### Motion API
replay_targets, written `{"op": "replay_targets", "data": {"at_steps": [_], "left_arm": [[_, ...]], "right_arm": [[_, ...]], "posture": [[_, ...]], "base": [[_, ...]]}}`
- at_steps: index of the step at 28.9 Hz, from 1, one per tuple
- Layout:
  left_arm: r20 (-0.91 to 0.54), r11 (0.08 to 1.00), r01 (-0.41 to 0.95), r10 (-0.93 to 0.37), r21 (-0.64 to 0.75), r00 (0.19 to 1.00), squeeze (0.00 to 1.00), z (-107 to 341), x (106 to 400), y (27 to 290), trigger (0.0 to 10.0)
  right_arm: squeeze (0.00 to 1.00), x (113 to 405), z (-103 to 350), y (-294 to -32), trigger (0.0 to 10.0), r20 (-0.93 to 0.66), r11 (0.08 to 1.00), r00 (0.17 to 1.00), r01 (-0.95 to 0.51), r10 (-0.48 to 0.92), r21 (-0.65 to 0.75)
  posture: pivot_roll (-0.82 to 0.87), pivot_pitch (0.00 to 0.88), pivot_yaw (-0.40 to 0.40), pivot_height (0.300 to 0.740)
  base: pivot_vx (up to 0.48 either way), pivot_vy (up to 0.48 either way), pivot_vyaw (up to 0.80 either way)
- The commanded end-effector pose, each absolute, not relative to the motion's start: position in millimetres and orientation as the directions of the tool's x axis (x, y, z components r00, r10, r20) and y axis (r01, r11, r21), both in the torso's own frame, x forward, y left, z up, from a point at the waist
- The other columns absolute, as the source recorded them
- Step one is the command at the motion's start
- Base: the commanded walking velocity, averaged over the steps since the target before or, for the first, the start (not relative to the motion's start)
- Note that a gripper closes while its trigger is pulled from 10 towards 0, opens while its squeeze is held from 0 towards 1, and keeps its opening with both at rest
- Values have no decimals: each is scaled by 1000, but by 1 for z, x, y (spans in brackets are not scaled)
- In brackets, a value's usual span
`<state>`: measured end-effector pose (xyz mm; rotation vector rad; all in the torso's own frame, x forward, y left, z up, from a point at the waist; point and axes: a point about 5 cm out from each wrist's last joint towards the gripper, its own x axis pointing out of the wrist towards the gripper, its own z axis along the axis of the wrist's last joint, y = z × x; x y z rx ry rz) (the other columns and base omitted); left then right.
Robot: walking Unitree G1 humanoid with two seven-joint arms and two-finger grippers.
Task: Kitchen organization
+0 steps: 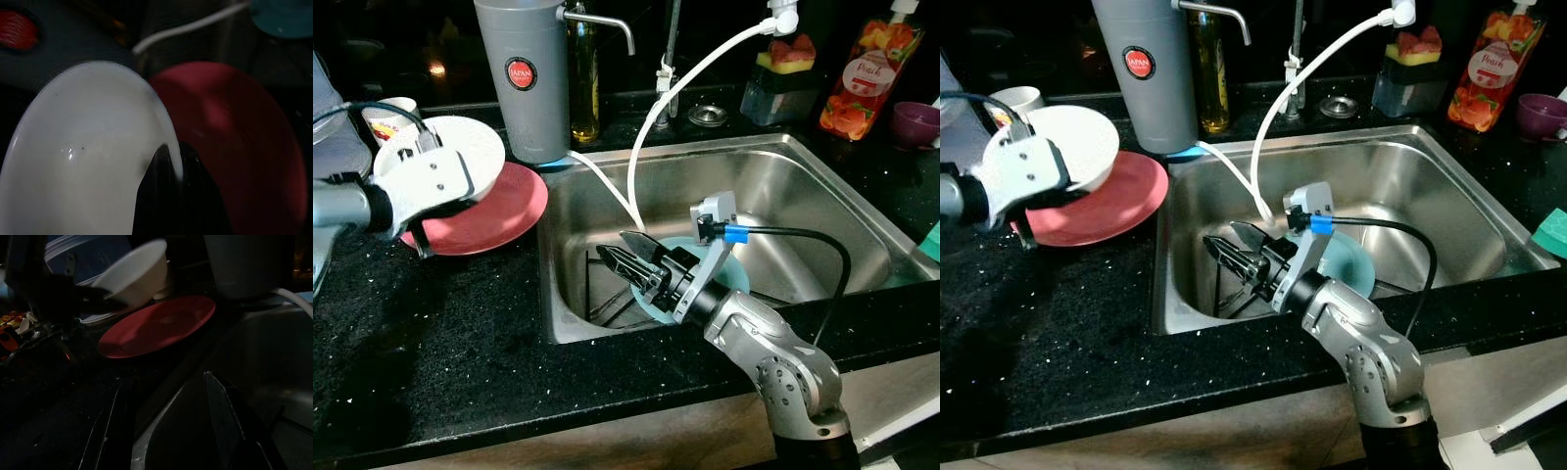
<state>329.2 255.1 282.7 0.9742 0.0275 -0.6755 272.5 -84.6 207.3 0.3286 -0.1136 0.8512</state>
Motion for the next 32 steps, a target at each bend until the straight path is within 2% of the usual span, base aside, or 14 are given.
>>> {"op": "replay_targets", "data": {"at_steps": [1, 3, 4, 6, 8, 12, 17, 18, 19, 20, 21, 22, 23, 32], "left_arm": [[-182, 420, 475, -571, 773, 801, 0, 310, 326, 244, 0], [-106, 463, 470, -619, 752, 778, 0, 323, 325, 235, 0], [58, 536, 517, -729, 668, 682, 0, 345, 317, 211, 0], [58, 536, 517, -729, 668, 682, 0, 345, 317, 211, 0], [139, 535, 612, -808, 583, 573, 0, 352, 308, 192, 0], [104, 487, 692, -849, 533, 518, 0, 332, 306, 175, 0], [32, 456, 732, -858, 506, 513, 0, 304, 308, 162, 0], [29, 457, 736, -858, 499, 513, 0, 302, 309, 159, 706], [29, 457, 736, -858, 499, 513, 0, 302, 309, 159, 706], [4, 447, 746, -859, 493, 513, 0, 298, 312, 153, 4863], [-12, 437, 753, -861, 492, 508, 0, 295, 313, 150, 7412], [-12, 437, 753, -861, 492, 508, 0, 295, 313, 150, 7412], [-41, 417, 756, -863, 504, 504, 0, 291, 314, 147, 10000], [-257, 330, 763, -805, 556, 535, 0, 243, 328, 139, 10000]], "right_arm": [[0, 273, 205, -81, 10000, 217, 604, 652, -757, 727, 250], [0, 274, 205, -81, 10000, 217, 606, 655, -754, 724, 253], [0, 277, 204, -82, 10000, 214, 623, 674, -737, 708, 262], [0, 277, 204, -82, 10000, 214, 623, 674, -737, 708, 262], [0, 284, 203, -88, 10000, 209, 664, 733, -677, 647, 319], [0, 288, 203, -95, 10000, 224, 670, 766, -638, 603, 379], [0, 286, 207, -98, 10000, 254, 653, 761, -645, 597, 397], [0, 286, 207, -98, 10000, 257, 656, 761, -645, 596, 392], [0, 286, 207, -98, 10000, 257, 656, 761, -645, 596, 392], [0, 288, 208, -100, 10000, 259, 667, 767, -639, 587, 383], [0, 289, 208, -100, 10000, 259, 672, 771, -636, 582, 381], [0, 289, 208, -100, 10000, 259, 672, 771, -636, 582, 381], [0, 290, 208, -100, 10000, 259, 677, 773, -633, 579, 376], [0, 288, 210, -100, 10000, 251, 689, 767, -642, 591, 337]], "posture": [[71, 0, 18, 740], [75, 0, 19, 740], [77, 0, 20, 740], [77, 0, 20, 740], [71, 0, 29, 740], [67, 0, 33, 740], [61, 0, 36, 740], [62, 0, 39, 740], [62, 0, 39, 740], [65, 0, 38, 740], [65, 0, 38, 740], [65, 0, 38, 740], [64, 0, 40, 740], [43, 0, 50, 740]], "base": [[0, 0, 0], [0, 0, 0], [0, 0, 0], [0, 0, 0], [0, 0, -353], [0, 0, -777], [0, 0, -800], [0, 0, -800], [0, 0, -800], [0, 0, -800], [0, 0, -638], [0, 0, -638], [0, 0, 0], [0, 0, 0]]}}
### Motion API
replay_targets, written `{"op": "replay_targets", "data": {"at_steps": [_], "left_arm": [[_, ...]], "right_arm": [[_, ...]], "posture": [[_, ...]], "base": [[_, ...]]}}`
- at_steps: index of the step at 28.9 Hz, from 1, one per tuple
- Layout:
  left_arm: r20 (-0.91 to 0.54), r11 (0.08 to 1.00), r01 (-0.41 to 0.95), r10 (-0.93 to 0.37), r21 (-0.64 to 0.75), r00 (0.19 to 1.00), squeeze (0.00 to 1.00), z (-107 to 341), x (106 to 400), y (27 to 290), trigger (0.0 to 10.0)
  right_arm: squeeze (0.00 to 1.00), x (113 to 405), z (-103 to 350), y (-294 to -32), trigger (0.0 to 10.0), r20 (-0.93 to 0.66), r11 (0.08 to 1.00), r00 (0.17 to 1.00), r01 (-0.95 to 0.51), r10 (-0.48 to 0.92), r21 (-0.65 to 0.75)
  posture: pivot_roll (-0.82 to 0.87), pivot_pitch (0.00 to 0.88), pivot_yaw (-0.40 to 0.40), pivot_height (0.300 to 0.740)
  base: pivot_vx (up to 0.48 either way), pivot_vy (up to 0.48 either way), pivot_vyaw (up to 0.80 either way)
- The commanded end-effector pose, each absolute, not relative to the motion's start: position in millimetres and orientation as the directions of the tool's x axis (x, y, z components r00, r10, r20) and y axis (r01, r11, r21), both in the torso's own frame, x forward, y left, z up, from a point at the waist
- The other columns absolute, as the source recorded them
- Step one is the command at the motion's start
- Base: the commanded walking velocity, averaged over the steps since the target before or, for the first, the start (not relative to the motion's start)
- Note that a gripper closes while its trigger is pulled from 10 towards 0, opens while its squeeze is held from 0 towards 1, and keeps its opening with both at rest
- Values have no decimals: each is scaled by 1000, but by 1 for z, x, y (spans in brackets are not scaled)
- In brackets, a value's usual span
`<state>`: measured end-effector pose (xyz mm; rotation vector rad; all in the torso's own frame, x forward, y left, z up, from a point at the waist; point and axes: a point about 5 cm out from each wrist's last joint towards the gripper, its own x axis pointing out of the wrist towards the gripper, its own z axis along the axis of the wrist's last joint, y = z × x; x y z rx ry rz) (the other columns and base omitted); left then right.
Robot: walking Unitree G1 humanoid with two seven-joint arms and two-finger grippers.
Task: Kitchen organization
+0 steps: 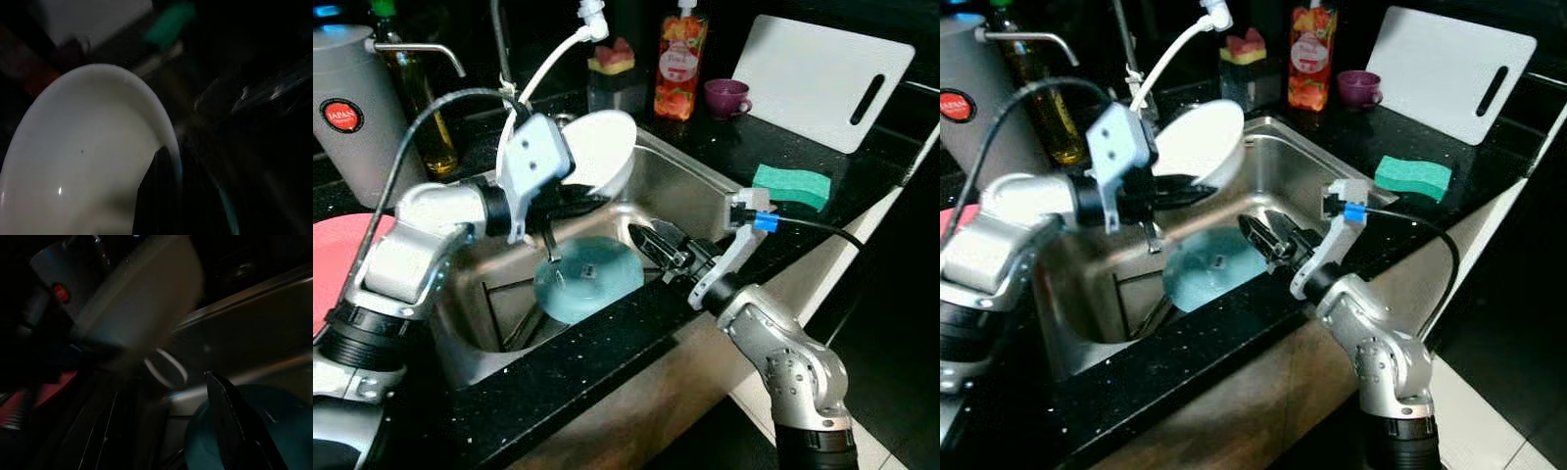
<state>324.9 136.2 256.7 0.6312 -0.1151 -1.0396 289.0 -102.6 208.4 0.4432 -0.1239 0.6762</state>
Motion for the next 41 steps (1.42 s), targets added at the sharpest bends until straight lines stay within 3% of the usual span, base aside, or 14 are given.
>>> {"op": "replay_targets", "data": {"at_steps": [1, 13, 14, 15, 16, 17, 18, 26, 33, 34, 35, 36, 39, 41], "left_arm": [[-280, 322, 766, -795, 556, 538, 0, 236, 330, 138, 10000], [-334, 314, 785, -775, 534, 537, 0, 208, 343, 128, 10000], [-345, 309, 801, -780, 512, 522, 349, 201, 343, 127, 10000], [-352, 306, 811, -784, 498, 512, 455, 196, 343, 126, 10000], [-352, 306, 811, -784, 498, 512, 455, 196, 343, 126, 10000], [-356, 306, 829, -793, 469, 494, 565, 191, 342, 124, 10000], [-378, 293, 854, -800, 430, 465, 1000, 181, 340, 123, 10000], [-381, 300, 863, -803, 408, 459, 1000, 177, 338, 127, 10000], [-242, 431, 704, -729, 564, 640, 1000, 219, 347, 149, 10000], [-191, 465, 626, -687, 625, 701, 212, 234, 348, 156, 10000], [-191, 465, 626, -687, 625, 701, 212, 234, 348, 156, 10000], [-141, 489, 546, -644, 681, 752, 0, 250, 347, 163, 10000], [-18, 503, 328, -526, 800, 850, 0, 285, 333, 179, 10000], [-18, 503, 328, -526, 800, 850, 0, 285, 333, 179, 10000]], "right_arm": [[0, 287, 209, -100, 10000, 247, 692, 765, -644, 595, 326], [0, 281, 209, -105, 10000, 226, 712, 767, -642, 601, 284], [0, 280, 209, -105, 10000, 224, 714, 768, -641, 600, 283], [0, 279, 209, -105, 10000, 224, 715, 768, -640, 600, 282], [0, 279, 209, -105, 10000, 224, 715, 768, -640, 600, 282], [0, 279, 209, -105, 10000, 223, 715, 768, -640, 600, 281], [0, 279, 209, -105, 10000, 222, 716, 769, -640, 600, 279], [0, 279, 210, -104, 10000, 224, 715, 768, -641, 600, 279], [0, 280, 211, -102, 10000, 234, 705, 759, -651, 607, 281], [0, 280, 211, -102, 10000, 238, 702, 753, -658, 614, 271], [0, 280, 211, -102, 10000, 238, 702, 753, -658, 614, 271], [0, 280, 211, -101, 10000, 239, 696, 746, -666, 622, 266], [0, 279, 211, -96, 10000, 244, 665, 709, -705, 662, 244], [0, 279, 211, -96, 10000, 244, 665, 709, -705, 662, 244]], "posture": [[39, 0, 51, 740], [15, 0, 62, 740], [14, 0, 62, 740], [12, 0, 62, 740], [12, 0, 62, 740], [12, 0, 62, 740], [12, 0, 62, 740], [19, 0, 59, 740], [32, 0, 55, 740], [43, 0, 49, 740], [43, 0, 49, 740], [47, 0, 47, 740], [69, 0, 33, 740], [69, 0, 33, 740]], "base": [[0, 0, 0], [0, 0, 0], [0, 0, 0], [0, 0, 0], [0, 0, 0], [0, 0, 0], [0, 0, 0], [0, 0, 0], [0, 0, 0], [0, 0, 0], [0, 0, 0], [0, 0, 0], [0, 0, 800], [0, 0, 800]]}}
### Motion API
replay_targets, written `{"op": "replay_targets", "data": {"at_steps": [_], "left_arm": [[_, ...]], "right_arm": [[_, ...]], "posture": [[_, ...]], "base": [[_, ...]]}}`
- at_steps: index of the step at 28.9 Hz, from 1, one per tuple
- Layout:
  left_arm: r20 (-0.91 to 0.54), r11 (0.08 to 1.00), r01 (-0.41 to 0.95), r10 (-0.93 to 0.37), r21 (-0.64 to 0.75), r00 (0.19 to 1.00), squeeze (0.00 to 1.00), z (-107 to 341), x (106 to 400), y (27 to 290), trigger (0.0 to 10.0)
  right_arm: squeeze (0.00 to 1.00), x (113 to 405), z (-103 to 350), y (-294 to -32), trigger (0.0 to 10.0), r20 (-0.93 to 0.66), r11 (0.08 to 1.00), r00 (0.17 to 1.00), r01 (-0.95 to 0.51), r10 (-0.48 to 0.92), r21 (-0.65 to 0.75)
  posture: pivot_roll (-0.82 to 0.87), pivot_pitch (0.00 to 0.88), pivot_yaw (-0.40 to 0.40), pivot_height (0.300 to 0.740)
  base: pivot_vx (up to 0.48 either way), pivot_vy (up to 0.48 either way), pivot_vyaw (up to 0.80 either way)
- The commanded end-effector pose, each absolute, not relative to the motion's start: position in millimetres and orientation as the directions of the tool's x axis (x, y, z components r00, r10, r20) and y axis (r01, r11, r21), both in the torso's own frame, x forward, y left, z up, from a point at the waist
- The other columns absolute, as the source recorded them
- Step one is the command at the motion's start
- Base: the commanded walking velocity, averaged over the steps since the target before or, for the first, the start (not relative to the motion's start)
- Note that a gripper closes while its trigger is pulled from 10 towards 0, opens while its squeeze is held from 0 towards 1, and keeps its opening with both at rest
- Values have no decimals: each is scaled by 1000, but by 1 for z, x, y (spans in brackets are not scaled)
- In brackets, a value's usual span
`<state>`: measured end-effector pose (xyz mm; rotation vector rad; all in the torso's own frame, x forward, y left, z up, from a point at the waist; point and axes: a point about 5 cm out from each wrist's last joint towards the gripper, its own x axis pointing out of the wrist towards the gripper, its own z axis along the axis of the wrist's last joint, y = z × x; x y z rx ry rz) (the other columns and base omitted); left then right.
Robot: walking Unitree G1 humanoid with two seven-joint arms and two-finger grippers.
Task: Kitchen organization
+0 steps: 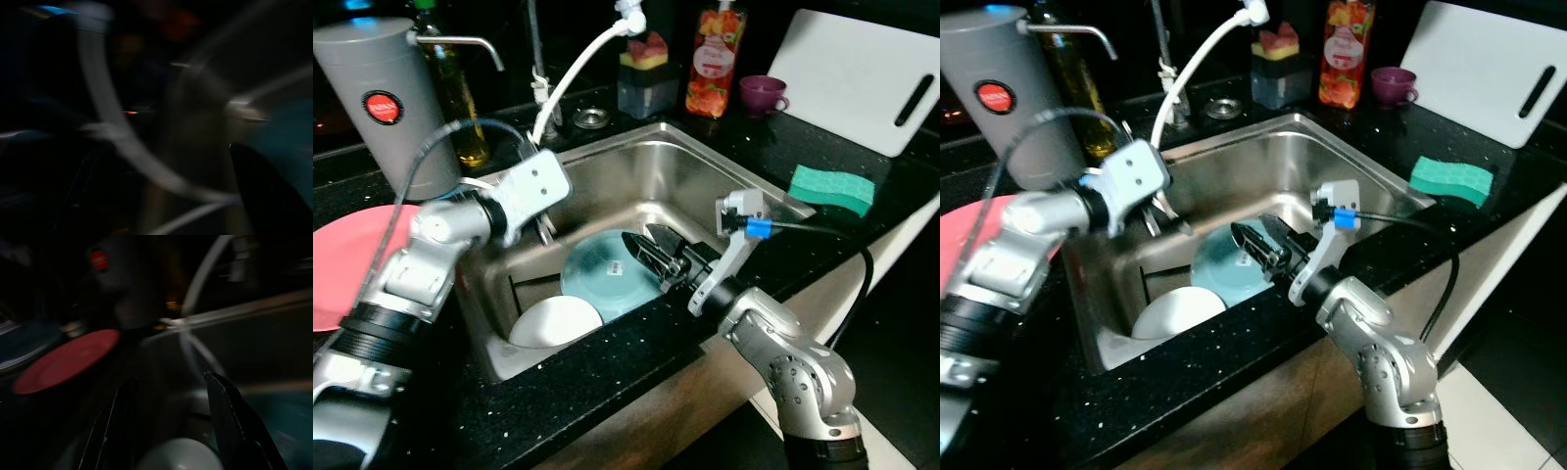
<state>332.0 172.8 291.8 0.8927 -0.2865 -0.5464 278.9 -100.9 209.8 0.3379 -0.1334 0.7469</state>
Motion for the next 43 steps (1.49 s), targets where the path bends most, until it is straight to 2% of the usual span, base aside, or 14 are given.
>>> {"op": "replay_targets", "data": {"at_steps": [1, 3, 5, 8, 9, 12, 13, 14, 16, 18, 22, 32, 36, 43], "left_arm": [[6, 508, 292, -505, 811, 863, 0, 290, 327, 181, 10000], [6, 508, 292, -505, 811, 863, 0, 290, 327, 181, 10000], [29, 532, 213, -411, 820, 911, 0, 286, 306, 195, 10000], [-74, 444, 209, -302, 871, 950, 0, 259, 281, 217, 10000], [-74, 444, 209, -302, 871, 950, 0, 259, 281, 217, 10000], [-155, 328, 239, -262, 914, 953, 0, 254, 261, 234, 10000], [-155, 328, 239, -262, 914, 953, 0, 254, 261, 234, 10000], [-204, 270, 274, -262, 923, 943, 0, 254, 255, 236, 10000], [-204, 270, 274, -262, 923, 943, 0, 254, 255, 236, 10000], [-283, 176, 333, -256, 926, 924, 0, 257, 245, 238, 10000], [-351, 135, 386, -225, 913, 909, 0, 250, 238, 245, 10000], [-449, 134, 473, -171, 871, 877, 0, 226, 236, 262, 10000], [-421, 136, 435, -122, 890, 899, 0, 216, 249, 277, 10000], [-392, 137, 408, -127, 903, 911, 0, 197, 271, 279, 10000]], "right_arm": [[0, 278, 211, -94, 10000, 246, 656, 699, -715, 671, 243], [0, 278, 211, -94, 10000, 246, 656, 699, -715, 671, 243], [0, 277, 210, -86, 10000, 246, 608, 656, -754, 713, 248], [0, 275, 209, -79, 10000, 249, 568, 619, -784, 745, 249], [0, 275, 209, -79, 10000, 249, 568, 619, -784, 745, 249], [0, 275, 208, -76, 10000, 243, 551, 605, -794, 758, 259], [0, 275, 208, -76, 10000, 243, 551, 605, -794, 758, 259], [0, 275, 207, -75, 10000, 239, 547, 602, -795, 762, 262], [0, 275, 207, -75, 10000, 239, 547, 602, -795, 762, 262], [0, 275, 205, -73, 10000, 237, 539, 597, -798, 766, 269], [0, 275, 204, -72, 10000, 238, 540, 601, -795, 763, 278], [0, 275, 204, -72, 10000, 233, 548, 609, -789, 758, 278], [0, 275, 205, -74, 10000, 233, 556, 616, -784, 753, 274], [0, 273, 206, -76, 10000, 229, 566, 621, -781, 749, 266]], "posture": [[71, 0, 31, 740], [71, 0, 31, 740], [109, 0, 13, 740], [125, 0, 4, 740], [125, 0, 4, 740], [136, 0, -4, 740], [136, 0, -4, 740], [162, 0, -13, 740], [162, 0, -13, 740], [164, 0, -5, 740], [159, 0, 2, 740], [140, 0, 7, 740], [132, 0, 6, 740], [104, 0, 5, 740]], "base": [[0, 0, 800], [0, 0, 800], [0, 0, 800], [0, 0, 715], [0, 0, 550], [0, 0, 152], [0, 0, 0], [0, 0, 0], [0, 0, 0], [0, 0, 0], [0, 0, 0], [0, 0, 0], [0, 0, 0], [0, 0, 0]]}}
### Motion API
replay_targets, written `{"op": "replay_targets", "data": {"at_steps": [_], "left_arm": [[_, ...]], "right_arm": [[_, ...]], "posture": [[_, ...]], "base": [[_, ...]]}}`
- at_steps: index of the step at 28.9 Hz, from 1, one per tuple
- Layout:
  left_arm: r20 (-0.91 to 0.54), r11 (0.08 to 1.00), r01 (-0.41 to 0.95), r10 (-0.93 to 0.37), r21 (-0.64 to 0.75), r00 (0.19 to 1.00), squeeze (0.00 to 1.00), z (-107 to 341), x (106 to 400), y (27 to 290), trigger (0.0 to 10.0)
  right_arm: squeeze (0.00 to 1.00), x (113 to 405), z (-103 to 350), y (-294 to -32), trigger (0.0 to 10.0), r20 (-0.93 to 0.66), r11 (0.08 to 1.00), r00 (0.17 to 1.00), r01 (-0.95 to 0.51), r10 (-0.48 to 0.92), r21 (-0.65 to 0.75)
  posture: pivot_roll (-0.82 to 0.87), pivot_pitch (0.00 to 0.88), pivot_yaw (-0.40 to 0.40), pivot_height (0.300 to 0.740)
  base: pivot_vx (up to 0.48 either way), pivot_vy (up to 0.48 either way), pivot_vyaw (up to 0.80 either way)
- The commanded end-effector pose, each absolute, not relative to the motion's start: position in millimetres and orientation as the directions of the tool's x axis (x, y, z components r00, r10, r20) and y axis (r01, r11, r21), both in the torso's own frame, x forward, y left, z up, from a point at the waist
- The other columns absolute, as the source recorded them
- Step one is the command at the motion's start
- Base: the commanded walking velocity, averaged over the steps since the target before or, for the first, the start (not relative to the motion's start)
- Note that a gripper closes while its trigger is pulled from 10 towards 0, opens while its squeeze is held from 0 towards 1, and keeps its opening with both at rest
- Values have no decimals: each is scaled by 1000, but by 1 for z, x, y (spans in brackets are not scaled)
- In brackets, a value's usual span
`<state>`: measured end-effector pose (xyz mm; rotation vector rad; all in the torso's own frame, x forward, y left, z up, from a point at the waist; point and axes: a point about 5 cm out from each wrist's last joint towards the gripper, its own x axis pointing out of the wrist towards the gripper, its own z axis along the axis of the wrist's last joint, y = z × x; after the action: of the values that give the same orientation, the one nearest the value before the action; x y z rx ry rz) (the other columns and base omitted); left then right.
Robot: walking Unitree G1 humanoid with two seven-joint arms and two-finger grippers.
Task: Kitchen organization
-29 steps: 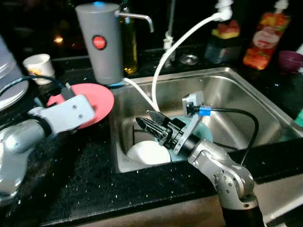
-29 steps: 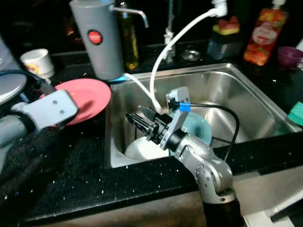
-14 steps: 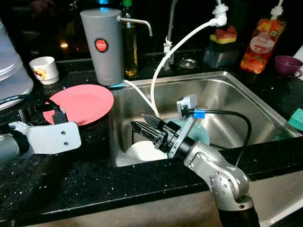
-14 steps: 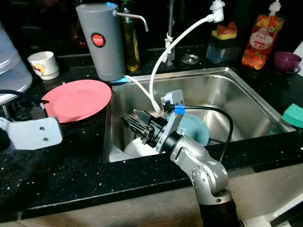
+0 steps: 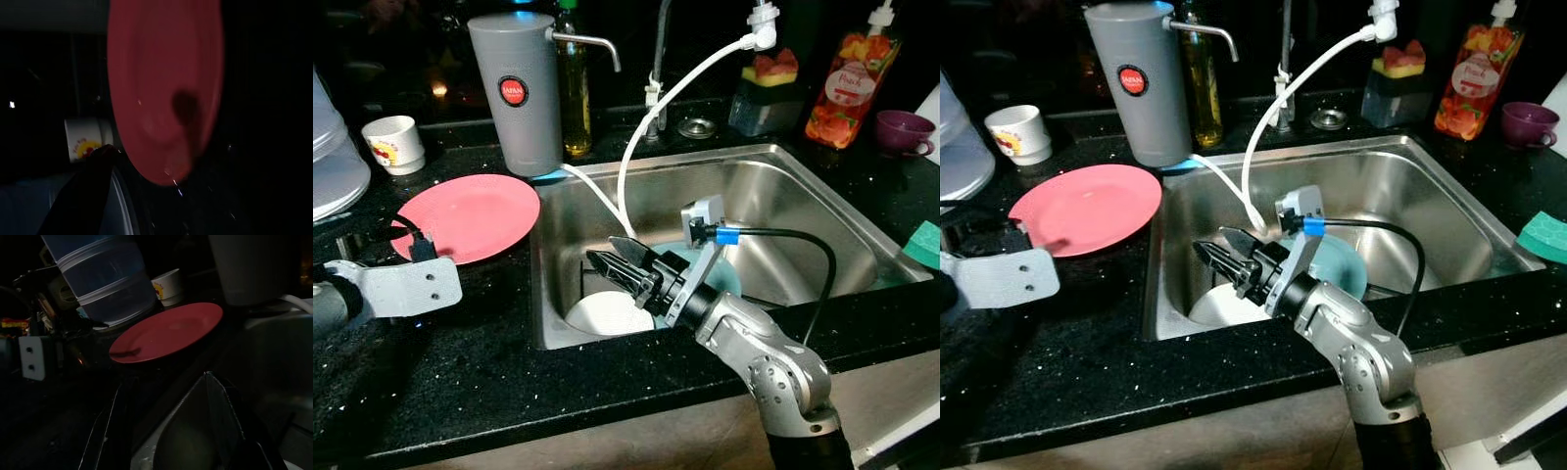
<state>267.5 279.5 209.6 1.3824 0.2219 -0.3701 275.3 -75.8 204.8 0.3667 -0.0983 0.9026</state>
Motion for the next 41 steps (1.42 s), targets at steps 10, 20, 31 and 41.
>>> {"op": "replay_targets", "data": {"at_steps": [10, 20, 31, 41], "left_arm": [[-428, 150, 458, -196, 876, 882, 0, 177, 287, 270, 4510], [-488, 144, 523, -222, 840, 844, 0, 159, 285, 269, 0], [-443, 164, 470, -174, 867, 879, 0, 155, 283, 277, 0], [-201, 387, 327, -332, 862, 922, 0, 207, 292, 243, 0]], "right_arm": [[0, 271, 208, -79, 10000, 222, 585, 636, -769, 739, 258], [0, 271, 208, -81, 10000, 215, 593, 643, -764, 735, 254], [0, 272, 208, -79, 10000, 220, 578, 632, -772, 743, 265], [0, 271, 206, -83, 10000, 214, 555, 617, -780, 757, 288]], "posture": [[78, 0, 15, 740], [75, 0, 12, 740], [82, 0, 6, 740], [86, 0, 5, 740]], "base": [[0, 0, 0], [0, 0, 0], [0, 0, 0], [0, 0, -240]]}}
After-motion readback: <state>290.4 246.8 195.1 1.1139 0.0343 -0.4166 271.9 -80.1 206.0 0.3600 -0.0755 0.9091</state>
